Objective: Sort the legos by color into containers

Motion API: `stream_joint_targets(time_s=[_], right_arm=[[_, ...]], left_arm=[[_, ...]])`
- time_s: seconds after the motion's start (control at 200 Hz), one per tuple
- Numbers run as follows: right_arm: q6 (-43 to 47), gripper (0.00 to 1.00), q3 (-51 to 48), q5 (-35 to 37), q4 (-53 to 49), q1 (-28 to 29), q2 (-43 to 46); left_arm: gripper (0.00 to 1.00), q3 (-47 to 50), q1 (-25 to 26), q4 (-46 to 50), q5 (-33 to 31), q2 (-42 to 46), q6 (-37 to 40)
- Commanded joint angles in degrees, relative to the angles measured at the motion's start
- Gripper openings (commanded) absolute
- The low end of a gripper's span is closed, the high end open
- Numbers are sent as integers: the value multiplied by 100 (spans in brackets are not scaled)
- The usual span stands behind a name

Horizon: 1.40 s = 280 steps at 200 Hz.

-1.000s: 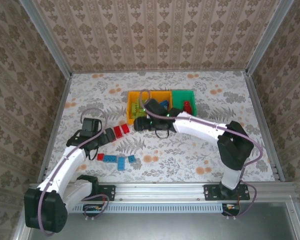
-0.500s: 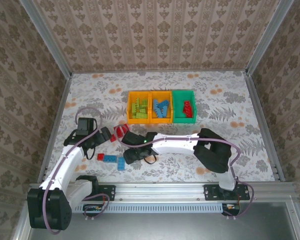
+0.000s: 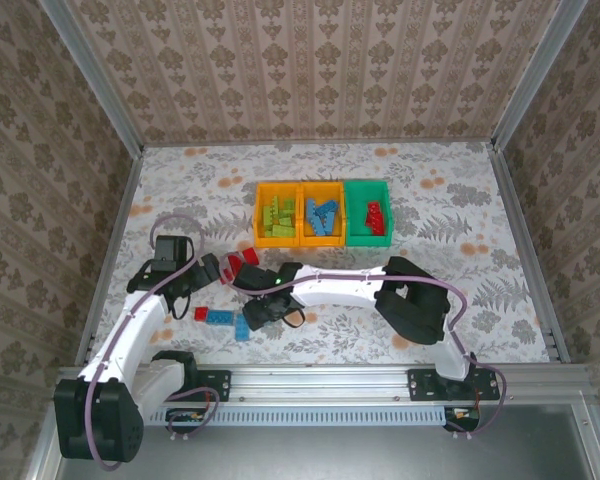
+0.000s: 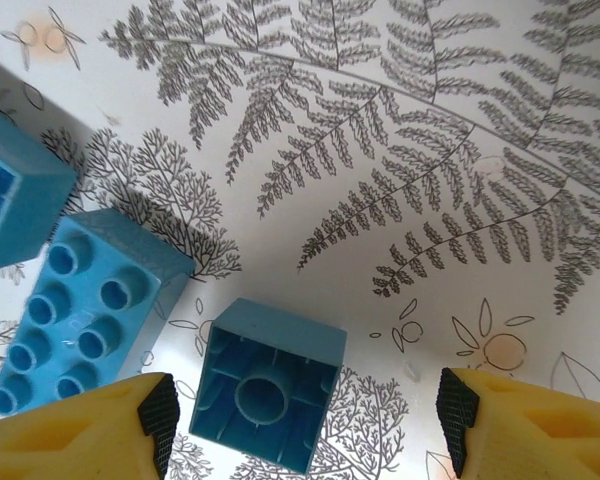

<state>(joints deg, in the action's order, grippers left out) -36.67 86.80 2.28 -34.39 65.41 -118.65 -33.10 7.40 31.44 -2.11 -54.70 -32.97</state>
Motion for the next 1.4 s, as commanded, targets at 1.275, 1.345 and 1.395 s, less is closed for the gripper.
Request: stream_joint_targets(time_s=[1.275, 1.345, 1.395], right_arm=[[1332, 38, 1545, 583, -454, -3409, -303], [1339, 48, 1692, 554, -487, -3468, -433], [1328, 54, 1714, 556, -462, -3489, -442]], left_arm=[[99, 268, 3627, 1099, -1213, 308, -1964], [99, 319, 3976, 1212, -1300, 286, -2299], [99, 368, 4202, 1211, -1345, 262, -2500]])
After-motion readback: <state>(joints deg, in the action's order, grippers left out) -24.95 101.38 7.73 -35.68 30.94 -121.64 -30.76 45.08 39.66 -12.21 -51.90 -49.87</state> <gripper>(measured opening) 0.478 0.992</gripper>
